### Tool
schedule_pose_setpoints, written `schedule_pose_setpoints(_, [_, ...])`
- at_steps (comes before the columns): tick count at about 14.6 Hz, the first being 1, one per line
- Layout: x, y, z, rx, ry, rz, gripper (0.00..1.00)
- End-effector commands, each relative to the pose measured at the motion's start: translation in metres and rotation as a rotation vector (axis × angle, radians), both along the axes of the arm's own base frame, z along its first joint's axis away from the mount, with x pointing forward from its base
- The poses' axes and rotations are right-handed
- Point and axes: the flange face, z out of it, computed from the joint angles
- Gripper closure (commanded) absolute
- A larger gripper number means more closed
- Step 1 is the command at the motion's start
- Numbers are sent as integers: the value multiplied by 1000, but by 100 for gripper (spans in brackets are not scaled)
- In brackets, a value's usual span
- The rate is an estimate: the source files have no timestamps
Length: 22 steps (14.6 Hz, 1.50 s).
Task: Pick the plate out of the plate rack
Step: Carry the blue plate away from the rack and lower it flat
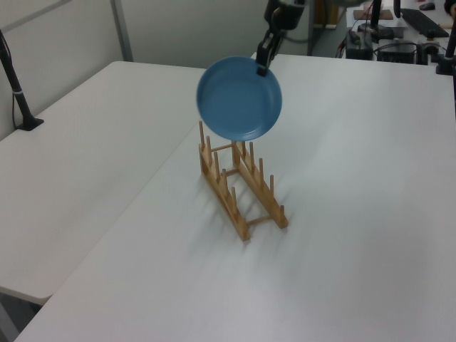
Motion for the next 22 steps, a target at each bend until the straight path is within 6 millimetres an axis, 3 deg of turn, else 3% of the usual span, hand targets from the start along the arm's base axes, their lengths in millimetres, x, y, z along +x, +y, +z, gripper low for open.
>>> schedule_pose_setpoints(1, [-16, -102, -44, 167, 234, -5, 100])
schedule_pose_setpoints(3, [-32, -151, -73, 196, 347, 76, 100])
schedule_pose_setpoints(6, [-47, -193, -125, 202, 425, 120, 100])
schedule_pose_setpoints(8, [-50, -203, -169, 192, 483, 132, 100])
schedule_pose_setpoints(13, [-52, -217, -223, 133, 555, 143, 100])
schedule_pose_setpoints(17, [-59, -245, -260, 55, 605, 173, 100])
schedule_pose_setpoints(18, [-63, -251, -266, 28, 615, 196, 96])
schedule_pose_setpoints(19, [-67, -254, -273, 3, 622, 216, 86])
schedule_pose_setpoints(21, [-71, -259, -281, -29, 635, 226, 34])
schedule_pose_setpoints(22, [-73, -263, -285, -43, 644, 225, 19])
